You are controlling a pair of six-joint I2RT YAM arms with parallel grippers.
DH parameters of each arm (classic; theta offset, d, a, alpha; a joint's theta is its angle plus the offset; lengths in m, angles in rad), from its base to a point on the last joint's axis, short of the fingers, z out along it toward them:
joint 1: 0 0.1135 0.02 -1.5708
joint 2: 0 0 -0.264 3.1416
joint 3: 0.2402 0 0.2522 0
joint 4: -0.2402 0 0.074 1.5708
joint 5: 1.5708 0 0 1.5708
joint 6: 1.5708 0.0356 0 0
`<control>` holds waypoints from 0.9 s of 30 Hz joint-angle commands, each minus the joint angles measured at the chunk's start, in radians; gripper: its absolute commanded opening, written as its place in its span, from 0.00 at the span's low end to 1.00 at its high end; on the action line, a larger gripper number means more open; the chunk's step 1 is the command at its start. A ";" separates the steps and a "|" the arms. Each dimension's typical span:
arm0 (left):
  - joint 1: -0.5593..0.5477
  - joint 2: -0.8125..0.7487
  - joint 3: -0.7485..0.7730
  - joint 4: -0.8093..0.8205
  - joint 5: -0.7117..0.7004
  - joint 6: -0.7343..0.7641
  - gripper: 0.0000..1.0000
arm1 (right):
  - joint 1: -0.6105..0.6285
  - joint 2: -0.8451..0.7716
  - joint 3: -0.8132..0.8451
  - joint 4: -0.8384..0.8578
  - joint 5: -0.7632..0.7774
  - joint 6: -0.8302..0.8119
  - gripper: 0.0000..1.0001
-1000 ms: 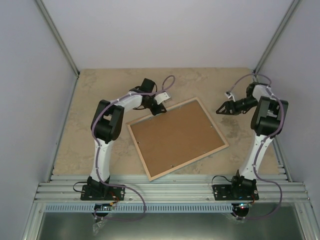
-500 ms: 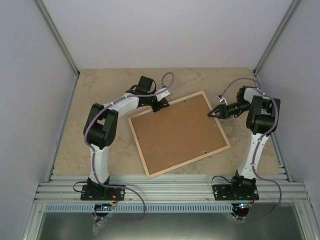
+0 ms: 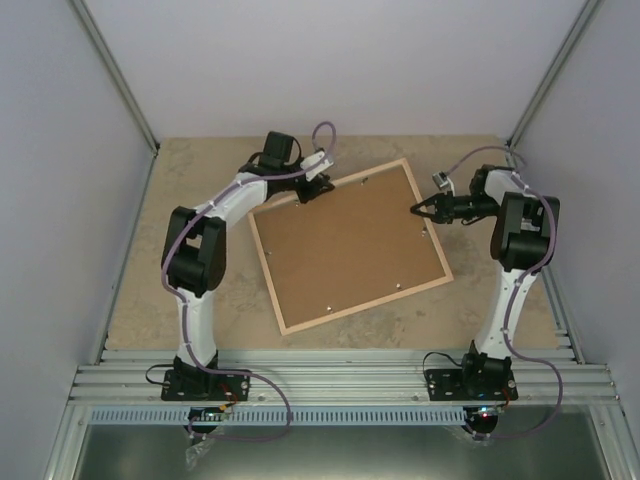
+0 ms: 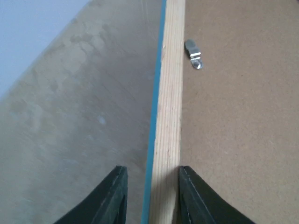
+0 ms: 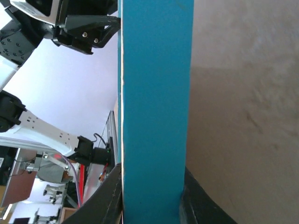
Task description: Put the photo into the frame
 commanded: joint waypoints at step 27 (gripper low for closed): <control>-0.242 -0.186 -0.097 0.203 -0.340 -0.211 0.89 | 0.211 -0.285 -0.240 1.242 0.095 1.041 0.01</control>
